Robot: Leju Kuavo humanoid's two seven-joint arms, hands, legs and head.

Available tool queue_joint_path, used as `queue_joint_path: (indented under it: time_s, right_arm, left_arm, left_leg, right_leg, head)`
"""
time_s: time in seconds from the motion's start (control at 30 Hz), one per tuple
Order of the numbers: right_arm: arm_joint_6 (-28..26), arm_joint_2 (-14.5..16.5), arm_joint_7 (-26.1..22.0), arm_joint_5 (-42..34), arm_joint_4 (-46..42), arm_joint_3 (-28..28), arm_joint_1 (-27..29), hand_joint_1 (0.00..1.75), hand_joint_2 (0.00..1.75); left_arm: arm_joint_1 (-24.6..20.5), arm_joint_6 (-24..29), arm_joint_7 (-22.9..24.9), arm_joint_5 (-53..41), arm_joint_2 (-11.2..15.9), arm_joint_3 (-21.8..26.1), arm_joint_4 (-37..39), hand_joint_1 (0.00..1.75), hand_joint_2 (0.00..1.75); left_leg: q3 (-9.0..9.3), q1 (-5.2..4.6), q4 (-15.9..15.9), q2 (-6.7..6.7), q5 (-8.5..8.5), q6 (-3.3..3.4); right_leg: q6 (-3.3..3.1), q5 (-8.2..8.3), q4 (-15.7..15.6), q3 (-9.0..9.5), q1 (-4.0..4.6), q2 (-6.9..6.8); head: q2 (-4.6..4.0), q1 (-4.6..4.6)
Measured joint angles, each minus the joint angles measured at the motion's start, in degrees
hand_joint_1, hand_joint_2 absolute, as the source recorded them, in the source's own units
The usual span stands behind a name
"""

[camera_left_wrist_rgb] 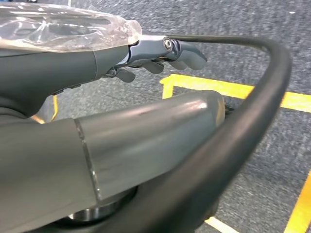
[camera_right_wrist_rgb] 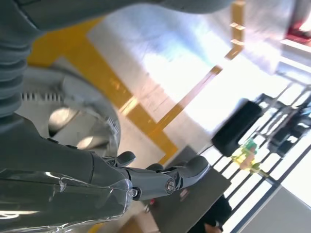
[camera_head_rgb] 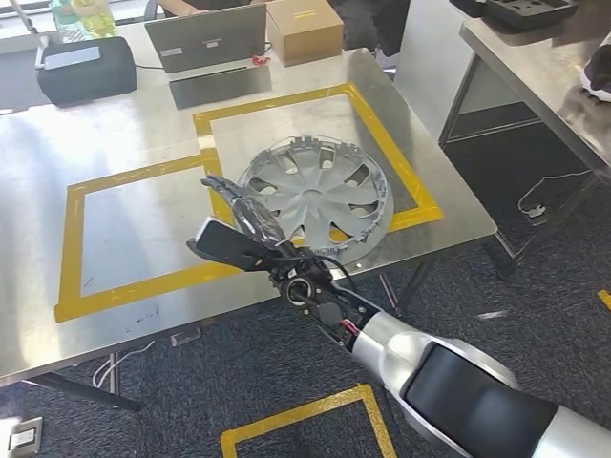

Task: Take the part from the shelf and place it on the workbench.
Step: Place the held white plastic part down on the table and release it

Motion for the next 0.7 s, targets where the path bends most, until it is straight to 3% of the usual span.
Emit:
queue_joint_path:
  time_s: [0.23,0.37,0.7]
  right_arm:
    - [2.0,-8.5,-2.3,-3.0,-30.8,-3.8,17.0,0.00,1.75]
    - [2.3,-12.2,-3.1,-4.5,-42.4,-5.6,22.1,0.00,0.00]
    - [2.3,-17.2,-3.8,-5.9,-58.2,-7.9,28.2,0.00,0.00]
  left_arm:
    - [0.7,1.2,1.3,1.2,0.2,0.0,0.0,0.00,0.00]
    - [0.7,1.4,1.5,1.2,0.4,0.0,0.0,0.00,0.00]
    - [0.6,2.0,2.3,1.3,0.9,0.0,0.0,0.00,0.00]
  left_leg:
    - [0.17,-0.02,0.0,0.10,-0.20,-0.03]
    - [0.23,-0.13,0.1,0.14,-0.28,0.06]
    - [0.28,-0.34,0.6,0.21,-0.73,0.91]
  right_leg:
    - [0.01,-0.02,-0.1,0.18,-0.04,0.10]
    - [0.05,0.00,-0.2,0.25,-0.13,0.17]
    - [0.65,-0.09,-0.3,0.65,-0.27,0.18]
  head:
    - [0.00,-0.02]
    - [0.00,-0.03]
    - [0.00,-0.06]
